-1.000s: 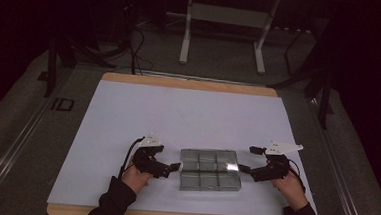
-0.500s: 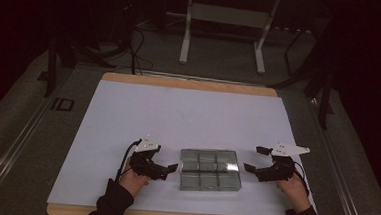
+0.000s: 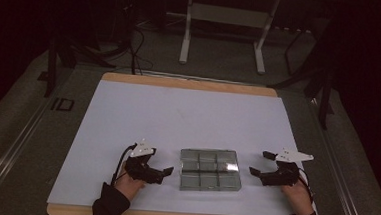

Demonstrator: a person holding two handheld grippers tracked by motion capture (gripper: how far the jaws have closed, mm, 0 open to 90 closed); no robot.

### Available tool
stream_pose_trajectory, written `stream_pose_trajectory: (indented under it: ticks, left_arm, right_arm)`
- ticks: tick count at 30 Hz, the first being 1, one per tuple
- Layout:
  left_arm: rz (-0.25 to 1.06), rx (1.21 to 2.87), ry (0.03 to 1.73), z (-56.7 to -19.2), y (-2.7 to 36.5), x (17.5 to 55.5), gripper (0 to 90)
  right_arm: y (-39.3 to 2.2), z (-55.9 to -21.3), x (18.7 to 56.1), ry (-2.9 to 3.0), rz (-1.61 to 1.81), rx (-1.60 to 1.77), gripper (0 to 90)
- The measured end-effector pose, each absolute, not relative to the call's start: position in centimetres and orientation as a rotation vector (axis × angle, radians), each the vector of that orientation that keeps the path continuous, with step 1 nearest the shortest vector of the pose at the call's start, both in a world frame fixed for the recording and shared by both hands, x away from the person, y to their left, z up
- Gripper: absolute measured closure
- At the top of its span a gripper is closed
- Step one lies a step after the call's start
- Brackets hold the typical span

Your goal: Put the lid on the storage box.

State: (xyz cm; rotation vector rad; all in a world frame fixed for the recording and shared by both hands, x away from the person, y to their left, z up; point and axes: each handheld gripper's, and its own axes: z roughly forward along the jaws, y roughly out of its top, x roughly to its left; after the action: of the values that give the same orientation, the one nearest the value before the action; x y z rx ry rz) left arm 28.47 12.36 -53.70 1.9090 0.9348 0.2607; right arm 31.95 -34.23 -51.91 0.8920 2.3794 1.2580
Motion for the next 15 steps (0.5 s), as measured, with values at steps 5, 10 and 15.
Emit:
stream_pose_trajectory:
  ticks: [5,10,15]
  left_arm:
    - [0.305,1.899,0.972,-53.8,13.2,28.4,1.3]
    - [0.328,1.899,1.004,-54.0,13.8,28.3,1.3]
    - [0.370,1.894,1.017,-53.8,14.3,28.2,1.3]
  right_arm:
    - [-34.9,-52.2,31.7,2.353,1.256,0.921,12.4]
    - [-35.5,-52.6,31.5,2.347,1.236,0.951,13.4]
    - [-35.7,-52.9,31.2,2.334,1.224,0.967,13.2]
